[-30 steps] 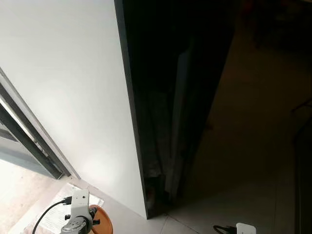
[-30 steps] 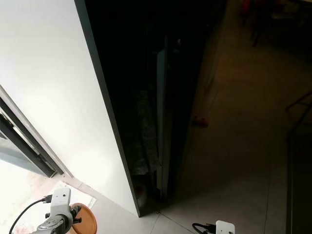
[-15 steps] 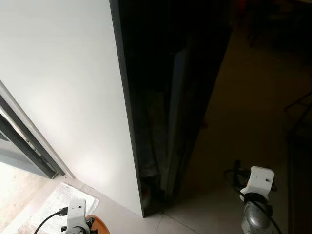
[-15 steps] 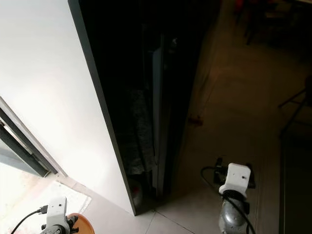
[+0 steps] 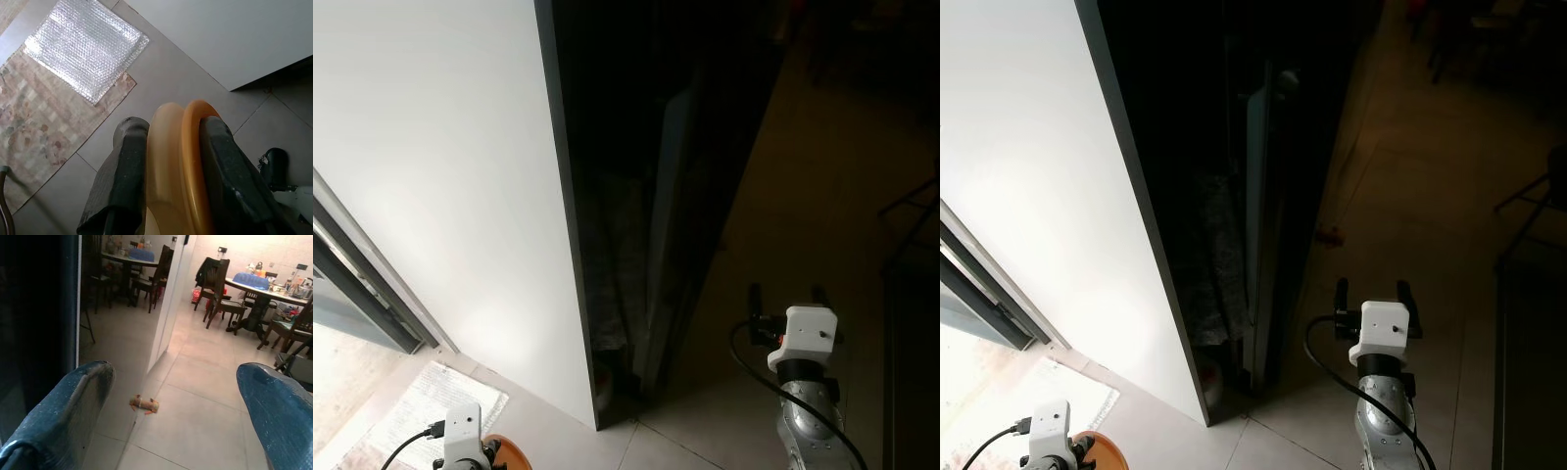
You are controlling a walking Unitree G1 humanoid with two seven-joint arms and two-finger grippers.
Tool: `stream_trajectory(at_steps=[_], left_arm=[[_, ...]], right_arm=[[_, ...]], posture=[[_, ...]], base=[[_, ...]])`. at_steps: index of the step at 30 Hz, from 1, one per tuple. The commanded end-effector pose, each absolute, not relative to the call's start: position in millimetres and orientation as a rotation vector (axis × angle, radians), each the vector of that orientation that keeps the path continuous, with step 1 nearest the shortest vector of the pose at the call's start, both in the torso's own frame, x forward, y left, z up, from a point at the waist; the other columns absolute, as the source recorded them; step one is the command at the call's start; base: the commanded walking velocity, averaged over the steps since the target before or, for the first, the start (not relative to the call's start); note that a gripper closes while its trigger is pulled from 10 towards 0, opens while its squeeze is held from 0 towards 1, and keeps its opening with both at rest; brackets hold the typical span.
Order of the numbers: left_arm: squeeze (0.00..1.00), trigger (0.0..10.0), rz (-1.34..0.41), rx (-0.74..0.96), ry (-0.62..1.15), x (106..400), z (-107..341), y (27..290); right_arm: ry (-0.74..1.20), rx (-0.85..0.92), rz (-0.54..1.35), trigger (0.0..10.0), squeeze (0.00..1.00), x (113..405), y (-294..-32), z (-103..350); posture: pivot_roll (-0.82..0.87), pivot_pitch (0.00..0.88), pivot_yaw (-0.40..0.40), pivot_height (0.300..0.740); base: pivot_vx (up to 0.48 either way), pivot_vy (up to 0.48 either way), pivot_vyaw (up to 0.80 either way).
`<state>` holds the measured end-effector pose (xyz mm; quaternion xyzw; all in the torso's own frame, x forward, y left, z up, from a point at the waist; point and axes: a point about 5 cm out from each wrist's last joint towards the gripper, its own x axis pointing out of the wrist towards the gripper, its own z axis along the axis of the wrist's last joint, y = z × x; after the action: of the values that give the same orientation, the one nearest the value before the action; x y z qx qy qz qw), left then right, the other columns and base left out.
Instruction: Restocking fridge
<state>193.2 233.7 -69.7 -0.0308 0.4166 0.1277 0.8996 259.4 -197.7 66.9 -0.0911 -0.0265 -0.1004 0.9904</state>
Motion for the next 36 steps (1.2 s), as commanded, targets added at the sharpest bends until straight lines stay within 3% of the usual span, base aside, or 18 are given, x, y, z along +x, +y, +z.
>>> stream_trajectory(at_steps=[1, 11, 20, 36], left_arm=[[0.00, 10.0, 0.274, -0.070, 0.889, 185.4, -73.4, 235.7], [0.00, 10.0, 0.273, -0.069, 0.894, 184.0, -74.1, 235.8], [0.00, 10.0, 0.263, -0.063, 0.898, 183.8, -74.2, 235.9], [0.00, 10.0, 0.267, -0.060, 0.893, 185.7, -73.1, 236.7]], right_arm=[[-0.058, -0.174, -0.253, 10.0, 0.00, 259.6, -208.5, 71.5], [-0.029, -0.084, -0.373, 10.0, 0.00, 257.4, -223.5, 80.0], [-0.018, -0.085, -0.354, 10.0, 0.00, 258.6, -220.8, 81.8], [-0.023, -0.076, -0.341, 10.0, 0.00, 263.8, -214.2, 86.3]], posture=[[-0.23, 0.025, 0.017, 0.740], [-0.23, 0.000, 0.022, 0.740], [-0.23, 0.000, 0.025, 0.740], [-0.21, 0.022, 0.025, 0.740]], base=[[0.000, 0.000, 0.00], [0.000, 0.024, 0.00], [0.000, 0.257, -0.53], [0.000, 0.227, 0.00]])
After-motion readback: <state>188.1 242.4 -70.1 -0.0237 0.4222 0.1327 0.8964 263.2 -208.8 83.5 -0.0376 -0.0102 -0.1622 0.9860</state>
